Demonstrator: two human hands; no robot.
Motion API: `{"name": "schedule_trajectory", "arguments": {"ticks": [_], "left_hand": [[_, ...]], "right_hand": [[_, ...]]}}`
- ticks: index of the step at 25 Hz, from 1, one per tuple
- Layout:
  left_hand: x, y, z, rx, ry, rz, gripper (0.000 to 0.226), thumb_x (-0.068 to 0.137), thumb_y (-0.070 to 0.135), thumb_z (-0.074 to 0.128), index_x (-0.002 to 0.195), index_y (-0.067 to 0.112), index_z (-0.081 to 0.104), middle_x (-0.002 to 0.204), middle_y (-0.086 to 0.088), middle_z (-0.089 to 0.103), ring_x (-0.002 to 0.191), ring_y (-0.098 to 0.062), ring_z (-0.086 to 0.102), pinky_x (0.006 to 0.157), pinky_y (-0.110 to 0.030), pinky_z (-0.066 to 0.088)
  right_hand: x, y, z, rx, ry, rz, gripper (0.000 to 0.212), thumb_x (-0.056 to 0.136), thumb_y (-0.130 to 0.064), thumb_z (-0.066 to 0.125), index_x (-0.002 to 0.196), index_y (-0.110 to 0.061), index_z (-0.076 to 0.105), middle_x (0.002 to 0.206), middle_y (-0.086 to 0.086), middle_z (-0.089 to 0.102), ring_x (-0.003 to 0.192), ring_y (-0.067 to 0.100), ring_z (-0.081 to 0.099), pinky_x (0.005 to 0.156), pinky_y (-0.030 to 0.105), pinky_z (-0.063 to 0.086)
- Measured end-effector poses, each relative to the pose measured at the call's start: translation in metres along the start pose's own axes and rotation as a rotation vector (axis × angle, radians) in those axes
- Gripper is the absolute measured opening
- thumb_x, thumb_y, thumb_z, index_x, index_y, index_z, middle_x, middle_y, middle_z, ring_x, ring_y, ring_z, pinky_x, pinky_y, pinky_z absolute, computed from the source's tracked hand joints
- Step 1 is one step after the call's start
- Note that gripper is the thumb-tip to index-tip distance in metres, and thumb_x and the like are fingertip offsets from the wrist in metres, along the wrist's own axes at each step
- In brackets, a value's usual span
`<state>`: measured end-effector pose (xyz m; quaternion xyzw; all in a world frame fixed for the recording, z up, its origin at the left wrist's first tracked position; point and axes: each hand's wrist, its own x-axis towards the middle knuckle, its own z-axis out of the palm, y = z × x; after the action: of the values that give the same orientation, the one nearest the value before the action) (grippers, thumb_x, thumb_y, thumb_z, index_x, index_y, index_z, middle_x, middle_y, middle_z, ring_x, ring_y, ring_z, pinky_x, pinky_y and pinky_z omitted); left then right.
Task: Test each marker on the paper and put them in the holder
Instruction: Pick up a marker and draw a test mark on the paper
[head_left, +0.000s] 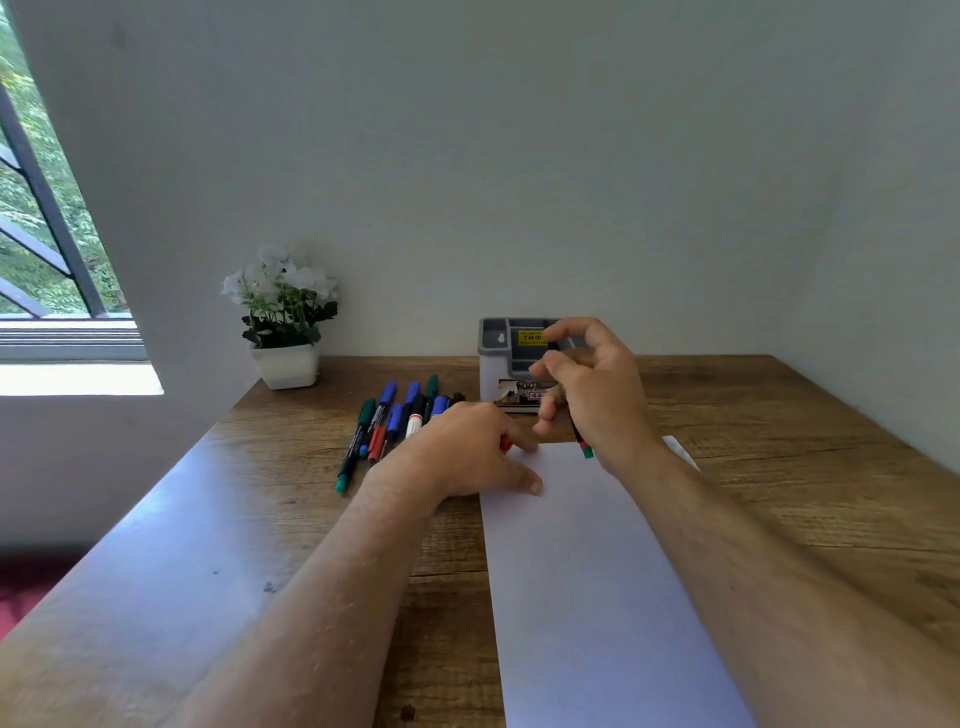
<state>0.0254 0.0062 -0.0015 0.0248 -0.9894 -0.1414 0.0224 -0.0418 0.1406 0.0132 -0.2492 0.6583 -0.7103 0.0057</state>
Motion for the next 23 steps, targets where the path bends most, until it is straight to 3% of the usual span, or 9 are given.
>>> {"name": "schedule_trajectory", "arguments": {"ticks": [3,6,8,11,14,17,20,23], "left_hand": [[-0.001,0.001,0.001,-0.021,0.009,-0.003,0.052,0.071,0.062,0.073,0.118,0.039,0.066,0.079,0.025,0.044,0.078,-0.003,0.042,0.067,-0.025,0.031],[0.000,-0.001,0.003,-0.030,-0.003,-0.005,0.037,0.074,0.058,0.073,0.103,0.036,0.069,0.080,0.018,0.057,0.075,-0.001,0.049,0.062,-0.020,0.033],[0.001,-0.003,0.001,-0.037,0.040,-0.040,0.027,0.079,0.049,0.073,0.101,0.034,0.072,0.086,0.016,0.065,0.079,-0.003,0.055,0.072,-0.024,0.045],[0.004,-0.012,-0.007,-0.075,0.117,-0.143,0.015,0.078,0.039,0.076,0.093,0.035,0.075,0.093,0.014,0.069,0.086,-0.006,0.059,0.087,-0.033,0.051],[0.003,-0.019,-0.009,-0.040,0.097,-0.177,0.012,0.078,0.037,0.077,0.090,0.035,0.076,0.095,0.014,0.069,0.092,-0.008,0.058,0.092,-0.035,0.050],[0.003,-0.019,-0.010,-0.009,0.118,-0.188,0.009,0.077,0.036,0.078,0.086,0.036,0.075,0.092,0.014,0.067,0.097,-0.012,0.056,0.094,-0.038,0.049],[0.003,-0.021,-0.010,-0.009,0.174,-0.230,0.009,0.076,0.033,0.079,0.085,0.032,0.076,0.084,0.015,0.062,0.092,-0.010,0.055,0.086,-0.033,0.050],[0.003,-0.020,-0.010,-0.019,0.224,-0.237,0.005,0.079,0.031,0.078,0.084,0.031,0.076,0.077,0.017,0.060,0.075,-0.005,0.051,0.072,-0.026,0.044]], "right_hand": [[-0.008,0.006,0.003,0.063,-0.027,0.052,0.024,0.099,-0.005,0.043,0.102,-0.013,0.065,0.087,0.013,0.073,0.053,0.026,0.067,0.045,0.035,0.056],[-0.018,0.024,0.005,-0.011,0.017,0.021,0.017,0.096,-0.001,0.054,0.103,-0.014,0.063,0.089,0.011,0.074,0.065,0.026,0.073,0.052,0.034,0.059],[-0.020,0.026,0.003,0.062,0.035,0.002,0.003,0.094,-0.010,0.062,0.094,-0.012,0.064,0.078,0.014,0.070,0.057,0.025,0.067,0.049,0.033,0.054],[-0.017,0.024,0.000,0.102,0.045,-0.007,0.023,0.098,-0.024,0.057,0.081,-0.009,0.065,0.062,0.013,0.064,0.044,0.022,0.056,0.039,0.026,0.044],[-0.018,0.024,0.010,-0.005,-0.075,0.000,0.008,0.096,-0.011,0.057,0.092,-0.009,0.064,0.065,0.013,0.069,0.046,0.025,0.061,0.038,0.026,0.047],[-0.016,0.026,0.015,-0.109,-0.127,0.010,0.008,0.092,-0.001,0.057,0.087,-0.006,0.060,0.068,0.018,0.068,0.051,0.030,0.064,0.044,0.030,0.051],[-0.016,0.029,0.016,-0.172,-0.152,0.038,0.017,0.089,-0.002,0.059,0.074,-0.008,0.056,0.066,0.020,0.067,0.050,0.026,0.062,0.045,0.028,0.047],[-0.014,0.034,0.020,-0.367,-0.142,0.032,0.022,0.079,-0.011,0.066,0.061,-0.017,0.055,0.059,0.006,0.068,0.046,0.004,0.055,0.045,0.018,0.040]]}}
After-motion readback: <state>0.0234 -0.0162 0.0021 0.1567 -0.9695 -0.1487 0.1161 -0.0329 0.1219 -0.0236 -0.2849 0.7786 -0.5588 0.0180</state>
